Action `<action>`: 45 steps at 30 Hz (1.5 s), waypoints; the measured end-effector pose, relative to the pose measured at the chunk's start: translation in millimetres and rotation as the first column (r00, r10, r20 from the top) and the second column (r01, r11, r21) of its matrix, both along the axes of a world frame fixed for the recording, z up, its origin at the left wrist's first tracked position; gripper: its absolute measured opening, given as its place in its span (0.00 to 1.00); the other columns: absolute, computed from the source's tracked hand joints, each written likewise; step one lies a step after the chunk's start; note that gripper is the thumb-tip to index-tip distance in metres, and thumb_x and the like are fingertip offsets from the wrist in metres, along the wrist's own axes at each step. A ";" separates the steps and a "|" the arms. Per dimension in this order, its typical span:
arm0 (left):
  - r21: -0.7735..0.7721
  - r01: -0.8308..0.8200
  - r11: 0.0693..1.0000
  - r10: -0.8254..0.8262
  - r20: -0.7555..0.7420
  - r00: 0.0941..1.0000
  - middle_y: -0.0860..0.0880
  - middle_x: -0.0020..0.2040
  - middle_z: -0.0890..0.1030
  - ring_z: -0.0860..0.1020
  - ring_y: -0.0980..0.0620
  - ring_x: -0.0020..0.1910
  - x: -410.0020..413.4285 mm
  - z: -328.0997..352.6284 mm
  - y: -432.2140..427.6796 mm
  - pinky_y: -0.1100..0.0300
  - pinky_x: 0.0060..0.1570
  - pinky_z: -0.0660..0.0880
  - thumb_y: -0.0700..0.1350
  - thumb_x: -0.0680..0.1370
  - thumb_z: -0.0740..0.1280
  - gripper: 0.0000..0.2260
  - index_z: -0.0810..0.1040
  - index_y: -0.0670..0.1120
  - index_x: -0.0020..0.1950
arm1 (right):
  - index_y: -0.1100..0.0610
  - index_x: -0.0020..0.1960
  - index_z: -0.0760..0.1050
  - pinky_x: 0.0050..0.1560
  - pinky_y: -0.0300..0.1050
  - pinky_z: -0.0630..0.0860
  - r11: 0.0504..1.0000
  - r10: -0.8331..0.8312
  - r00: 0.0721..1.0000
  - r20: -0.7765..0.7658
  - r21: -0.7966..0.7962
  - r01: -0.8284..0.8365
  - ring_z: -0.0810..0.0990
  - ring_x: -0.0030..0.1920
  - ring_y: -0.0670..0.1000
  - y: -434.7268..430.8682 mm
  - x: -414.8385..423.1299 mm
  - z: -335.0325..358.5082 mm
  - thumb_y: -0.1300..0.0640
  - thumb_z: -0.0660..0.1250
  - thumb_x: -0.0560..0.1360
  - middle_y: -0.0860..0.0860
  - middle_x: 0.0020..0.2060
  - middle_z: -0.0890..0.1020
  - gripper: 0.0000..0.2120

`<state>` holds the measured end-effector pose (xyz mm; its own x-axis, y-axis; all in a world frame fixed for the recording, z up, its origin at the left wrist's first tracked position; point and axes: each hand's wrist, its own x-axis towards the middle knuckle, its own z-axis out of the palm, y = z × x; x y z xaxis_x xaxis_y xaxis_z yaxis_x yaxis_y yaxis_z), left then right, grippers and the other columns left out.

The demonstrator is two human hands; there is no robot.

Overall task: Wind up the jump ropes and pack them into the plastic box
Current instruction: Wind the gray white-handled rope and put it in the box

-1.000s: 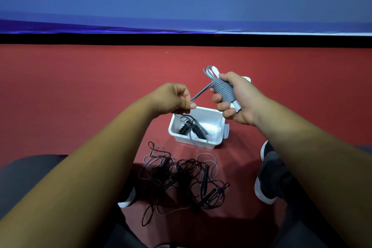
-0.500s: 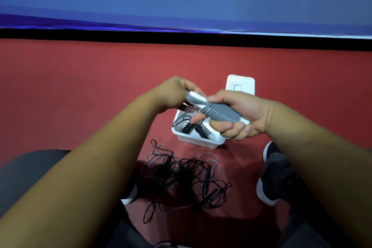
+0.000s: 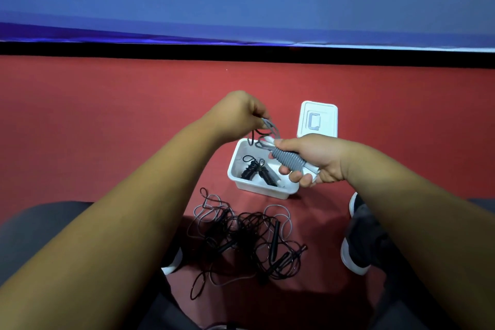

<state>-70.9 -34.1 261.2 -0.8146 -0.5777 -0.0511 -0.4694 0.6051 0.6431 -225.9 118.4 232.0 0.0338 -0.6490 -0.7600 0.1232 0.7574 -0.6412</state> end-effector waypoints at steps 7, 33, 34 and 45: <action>-0.128 0.186 0.974 -0.159 0.195 0.968 0.51 0.44 0.81 0.78 0.54 0.39 5.3 0.4 3.6 0.60 0.45 0.72 0.41 0.79 0.73 0.11 0.86 0.50 0.61 | 0.54 0.60 0.77 0.30 0.41 0.71 0.928 -0.358 0.934 -0.009 -0.118 0.355 0.76 0.30 0.52 -8.9 -7.9 -3.7 0.40 0.66 0.84 0.53 0.39 0.84 0.18; 0.500 0.020 0.866 0.055 -0.134 0.989 0.48 0.47 0.87 0.78 0.55 0.40 9.1 -13.7 3.0 0.61 0.46 0.77 0.36 0.83 0.67 0.10 0.85 0.45 0.60 | 0.52 0.57 0.79 0.26 0.37 0.59 0.867 -0.435 0.892 0.119 -0.212 0.451 0.66 0.25 0.49 -11.9 -15.4 7.4 0.32 0.66 0.79 0.49 0.34 0.75 0.23; 0.480 0.015 0.877 0.045 -0.114 0.992 0.49 0.46 0.87 0.78 0.54 0.40 9.6 -14.1 2.0 0.61 0.46 0.78 0.35 0.82 0.68 0.11 0.86 0.44 0.60 | 0.53 0.56 0.79 0.25 0.37 0.58 0.873 -0.425 0.897 0.124 -0.206 0.442 0.66 0.25 0.49 -11.4 -15.1 9.1 0.32 0.66 0.79 0.48 0.34 0.75 0.24; 0.338 -0.051 0.940 0.060 -0.017 0.998 0.44 0.39 0.87 0.83 0.53 0.39 16.0 -18.4 -2.9 0.49 0.52 0.82 0.40 0.77 0.77 0.02 0.89 0.45 0.49 | 0.54 0.51 0.76 0.26 0.37 0.52 0.963 -0.087 0.966 0.243 -0.228 0.144 0.62 0.24 0.47 -0.3 -0.5 25.4 0.33 0.64 0.79 0.49 0.33 0.70 0.23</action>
